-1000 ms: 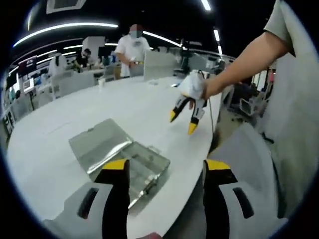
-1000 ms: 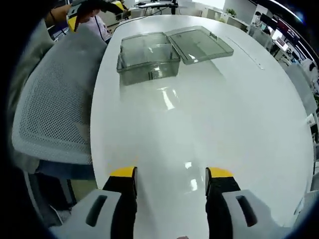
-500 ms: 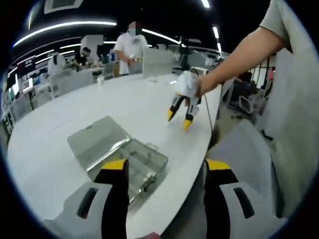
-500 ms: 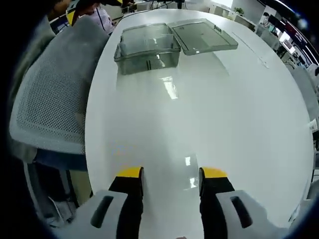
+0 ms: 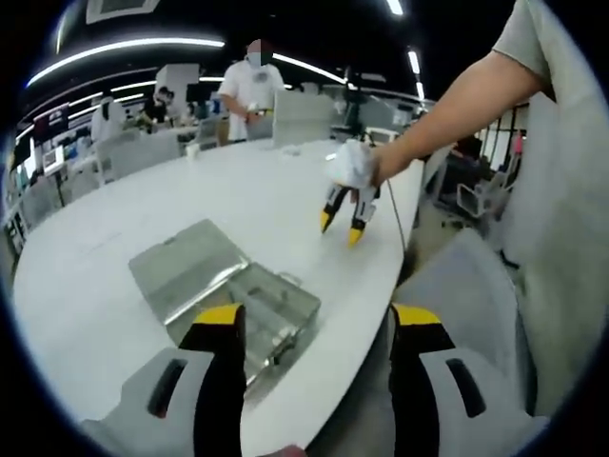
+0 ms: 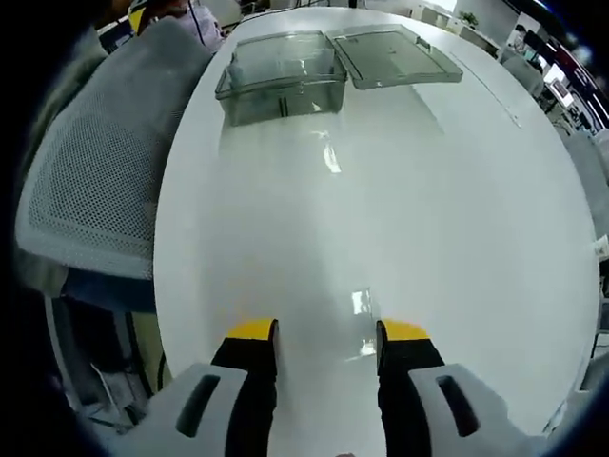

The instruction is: Insert the divider into the dual guide fixture by aligning both edges with the guide slots and pushing it downward to the bottom, including one-sided entry, uneven engagement, binding, and posture correction.

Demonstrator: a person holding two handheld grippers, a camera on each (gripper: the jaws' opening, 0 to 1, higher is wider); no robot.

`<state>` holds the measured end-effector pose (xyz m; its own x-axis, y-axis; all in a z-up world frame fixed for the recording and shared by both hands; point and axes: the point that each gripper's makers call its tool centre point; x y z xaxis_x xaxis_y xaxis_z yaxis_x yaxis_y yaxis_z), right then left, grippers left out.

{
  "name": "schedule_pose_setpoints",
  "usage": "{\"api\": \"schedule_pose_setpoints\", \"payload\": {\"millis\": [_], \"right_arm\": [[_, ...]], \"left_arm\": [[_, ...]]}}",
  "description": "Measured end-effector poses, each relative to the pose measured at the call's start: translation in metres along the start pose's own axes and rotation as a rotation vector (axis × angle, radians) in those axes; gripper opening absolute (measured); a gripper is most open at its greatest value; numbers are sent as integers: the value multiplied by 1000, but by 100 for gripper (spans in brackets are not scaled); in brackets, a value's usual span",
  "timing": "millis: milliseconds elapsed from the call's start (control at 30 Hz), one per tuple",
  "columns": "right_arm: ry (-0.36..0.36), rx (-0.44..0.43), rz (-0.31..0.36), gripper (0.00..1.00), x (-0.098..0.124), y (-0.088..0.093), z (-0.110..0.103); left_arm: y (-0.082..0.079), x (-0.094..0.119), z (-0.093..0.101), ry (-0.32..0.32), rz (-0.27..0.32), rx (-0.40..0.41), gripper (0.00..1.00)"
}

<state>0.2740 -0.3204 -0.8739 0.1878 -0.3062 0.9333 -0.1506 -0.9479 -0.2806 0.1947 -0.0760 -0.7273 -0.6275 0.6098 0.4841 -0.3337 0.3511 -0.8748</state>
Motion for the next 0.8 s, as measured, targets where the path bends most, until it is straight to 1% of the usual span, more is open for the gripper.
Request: {"api": "schedule_pose_setpoints", "payload": {"millis": [100,200,367,533,800], "right_arm": [[-2,5,-5,39,0,0,0],[-32,10,-4,35,-2,0,-4],[-26,9,0,31,0,0,1],[-31,33,-12,30,-1,-1,1],[-36,38,-23,28,-1,-1,0]], "left_arm": [[0,0,1,0,-1,3,59],[0,0,1,0,-3,5,59],[1,0,-1,-3,-2,11,59],[1,0,-1,-4,-2,11,59],[-1,0,-3,-6,0,12,58]]}}
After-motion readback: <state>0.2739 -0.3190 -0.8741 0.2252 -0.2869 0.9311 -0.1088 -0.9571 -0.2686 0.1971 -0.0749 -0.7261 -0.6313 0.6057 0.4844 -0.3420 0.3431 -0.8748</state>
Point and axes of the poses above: the point that each gripper's makers call its tool centre point, and the gripper's own axes: x roughly backward along the fingers, z roughly to its right, y roughly out of its underside, and after that the axes turned 15 degrees about -y, right-handed
